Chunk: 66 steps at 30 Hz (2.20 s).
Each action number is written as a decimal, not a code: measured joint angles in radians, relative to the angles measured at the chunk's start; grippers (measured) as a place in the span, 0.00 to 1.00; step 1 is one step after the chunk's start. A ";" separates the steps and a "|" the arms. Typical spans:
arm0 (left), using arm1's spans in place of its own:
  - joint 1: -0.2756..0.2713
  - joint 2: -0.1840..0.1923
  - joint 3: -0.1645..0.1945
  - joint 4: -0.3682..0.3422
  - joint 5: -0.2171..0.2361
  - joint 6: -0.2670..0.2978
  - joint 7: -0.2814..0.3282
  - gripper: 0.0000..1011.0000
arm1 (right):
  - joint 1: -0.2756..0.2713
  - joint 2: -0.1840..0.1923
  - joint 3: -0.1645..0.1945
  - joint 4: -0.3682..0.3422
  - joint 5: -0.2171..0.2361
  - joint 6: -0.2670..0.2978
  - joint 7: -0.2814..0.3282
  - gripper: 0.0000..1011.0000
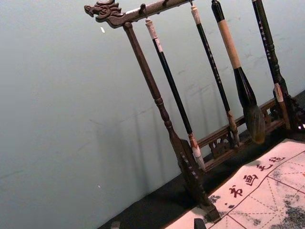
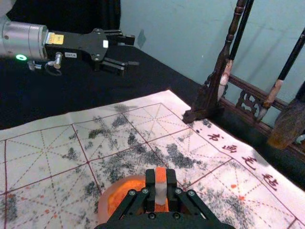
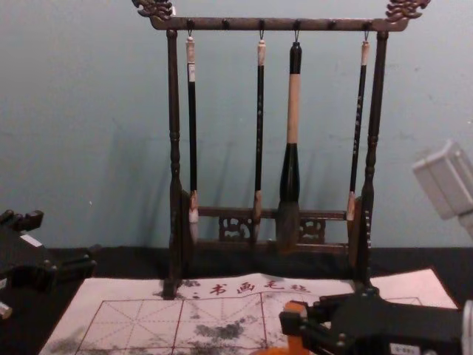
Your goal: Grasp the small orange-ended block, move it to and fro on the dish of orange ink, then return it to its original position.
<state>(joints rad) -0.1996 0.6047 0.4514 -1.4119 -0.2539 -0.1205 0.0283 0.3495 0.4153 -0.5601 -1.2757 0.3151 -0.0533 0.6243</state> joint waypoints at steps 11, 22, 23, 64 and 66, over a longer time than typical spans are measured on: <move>0.000 0.000 0.000 0.000 0.000 0.000 0.000 0.99 | -0.044 0.043 0.007 -0.076 0.011 0.013 0.012 0.08; 0.000 0.000 0.000 0.000 0.000 0.000 0.000 0.99 | -0.045 0.041 -0.021 -0.081 0.010 0.016 0.034 0.08; 0.000 0.000 0.000 0.000 0.000 0.000 0.000 0.99 | -0.042 0.039 -0.025 -0.079 0.009 0.016 0.036 0.08; 0.000 0.000 0.000 0.000 0.000 0.000 0.000 0.99 | 0.010 0.008 -0.008 -0.003 -0.007 0.016 0.002 0.08; 0.000 0.000 0.000 0.000 0.000 0.000 0.000 0.99 | -0.001 0.018 -0.004 -0.019 -0.004 0.018 0.003 0.08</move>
<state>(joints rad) -0.1995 0.6047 0.4514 -1.4120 -0.2539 -0.1205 0.0283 0.3484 0.4334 -0.5646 -1.2951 0.3109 -0.0348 0.6274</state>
